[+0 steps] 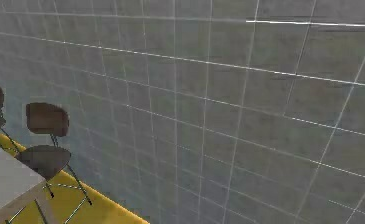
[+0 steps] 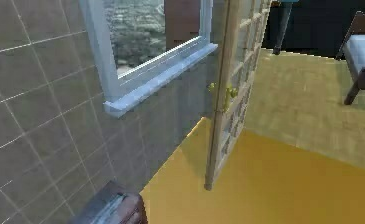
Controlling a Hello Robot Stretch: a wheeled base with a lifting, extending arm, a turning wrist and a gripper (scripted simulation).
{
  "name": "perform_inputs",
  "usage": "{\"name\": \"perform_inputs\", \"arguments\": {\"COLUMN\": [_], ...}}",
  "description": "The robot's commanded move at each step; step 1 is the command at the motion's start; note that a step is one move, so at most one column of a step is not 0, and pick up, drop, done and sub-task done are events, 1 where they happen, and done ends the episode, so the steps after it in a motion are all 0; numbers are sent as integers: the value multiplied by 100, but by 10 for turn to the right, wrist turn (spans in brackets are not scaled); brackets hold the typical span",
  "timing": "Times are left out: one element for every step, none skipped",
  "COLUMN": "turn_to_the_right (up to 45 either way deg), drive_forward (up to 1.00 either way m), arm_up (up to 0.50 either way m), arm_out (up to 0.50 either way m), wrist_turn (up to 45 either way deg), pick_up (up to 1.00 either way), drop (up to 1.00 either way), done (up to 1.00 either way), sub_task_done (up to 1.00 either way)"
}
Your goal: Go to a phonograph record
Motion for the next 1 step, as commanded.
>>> {"name": "perform_inputs", "arguments": {"turn_to_the_right": [450], "drive_forward": [0], "arm_up": [0], "arm_out": [0], "wrist_turn": [0], "pick_up": [0], "drop": [0], "done": [0], "sub_task_done": [0]}}
